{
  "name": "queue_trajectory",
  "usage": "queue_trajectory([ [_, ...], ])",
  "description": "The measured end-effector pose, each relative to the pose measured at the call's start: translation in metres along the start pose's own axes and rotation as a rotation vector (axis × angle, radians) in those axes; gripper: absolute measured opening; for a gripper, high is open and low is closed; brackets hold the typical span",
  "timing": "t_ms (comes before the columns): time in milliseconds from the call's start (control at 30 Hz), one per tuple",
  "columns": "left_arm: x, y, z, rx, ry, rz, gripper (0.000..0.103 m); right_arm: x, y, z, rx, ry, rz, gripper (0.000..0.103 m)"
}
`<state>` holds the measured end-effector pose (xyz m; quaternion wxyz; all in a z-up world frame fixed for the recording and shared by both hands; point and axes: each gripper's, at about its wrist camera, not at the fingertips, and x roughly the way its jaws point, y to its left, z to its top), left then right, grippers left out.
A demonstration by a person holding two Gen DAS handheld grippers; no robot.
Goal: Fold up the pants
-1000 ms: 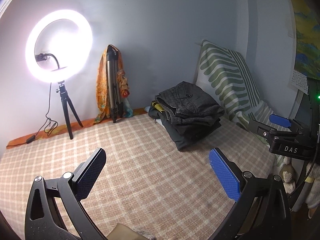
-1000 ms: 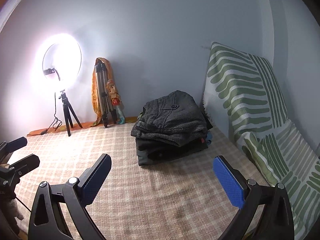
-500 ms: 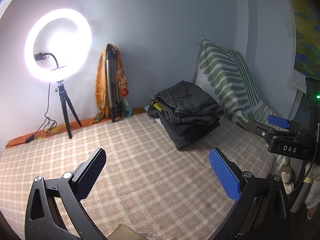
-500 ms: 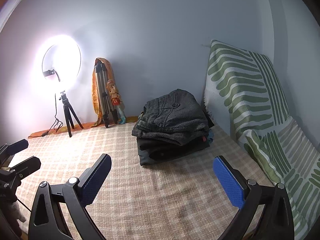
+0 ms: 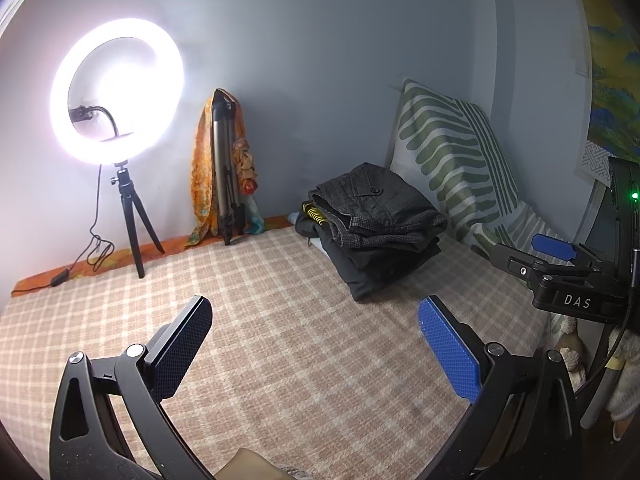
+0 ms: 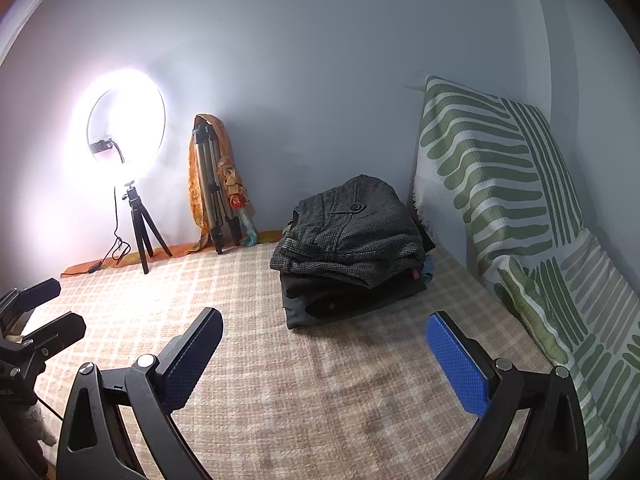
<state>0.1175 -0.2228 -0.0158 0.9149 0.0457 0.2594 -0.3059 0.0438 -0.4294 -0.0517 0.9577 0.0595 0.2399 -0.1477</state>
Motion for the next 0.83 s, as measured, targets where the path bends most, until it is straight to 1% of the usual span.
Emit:
queue_trajectory([
  [500,-0.0014,0.0006,0.0011,0.000,-0.006,0.007,0.103,0.0000,-0.0003,-0.0014,0.019,0.010,0.009,0.103],
  [667,-0.0024,-0.0019,0.0015,0.015,-0.013,0.006,0.103,0.0004,0.0001,-0.0015,0.018,0.010,0.010,0.103],
  [833,-0.0015,0.0001,0.0025,0.005,-0.011,0.000,0.103,0.0024,0.0002,-0.0024,0.022,0.015,0.013,0.103],
])
